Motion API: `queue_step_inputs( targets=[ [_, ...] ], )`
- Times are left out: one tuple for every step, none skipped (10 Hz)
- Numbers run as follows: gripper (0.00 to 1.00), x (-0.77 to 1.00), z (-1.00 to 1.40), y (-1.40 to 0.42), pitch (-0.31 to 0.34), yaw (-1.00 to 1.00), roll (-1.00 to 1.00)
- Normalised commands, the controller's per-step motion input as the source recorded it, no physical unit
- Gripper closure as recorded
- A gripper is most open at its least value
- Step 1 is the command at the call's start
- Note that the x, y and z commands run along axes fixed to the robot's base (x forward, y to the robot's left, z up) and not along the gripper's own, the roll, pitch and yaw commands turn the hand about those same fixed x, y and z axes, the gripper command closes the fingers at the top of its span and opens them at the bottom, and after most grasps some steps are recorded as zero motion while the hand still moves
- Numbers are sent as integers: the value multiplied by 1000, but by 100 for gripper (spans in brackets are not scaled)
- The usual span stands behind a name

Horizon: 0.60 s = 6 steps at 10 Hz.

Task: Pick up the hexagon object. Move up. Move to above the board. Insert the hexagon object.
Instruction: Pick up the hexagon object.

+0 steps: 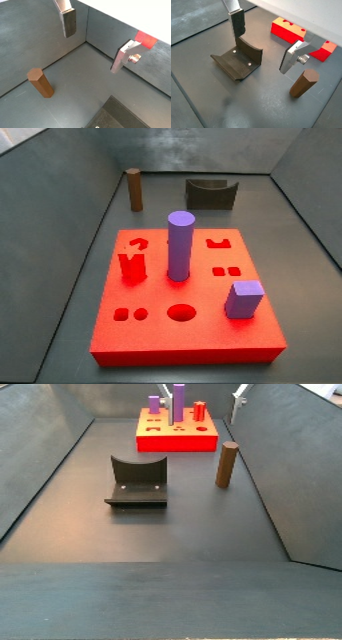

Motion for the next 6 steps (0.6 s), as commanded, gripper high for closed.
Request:
queue_step_inputs(
  targets=[
    [0, -451, 0, -131, -207, -197, -14],
    [0, -634, -89, -294, -264, -220, -24],
    [0, -646, -231, -340, -290, -163, 0],
    [0, -666, -391, -337, -339, -106, 19],
    [0, -643, -480, -303, -366, -14, 116],
    [0, -529, -469, -340, -390, 0, 163]
  ],
)
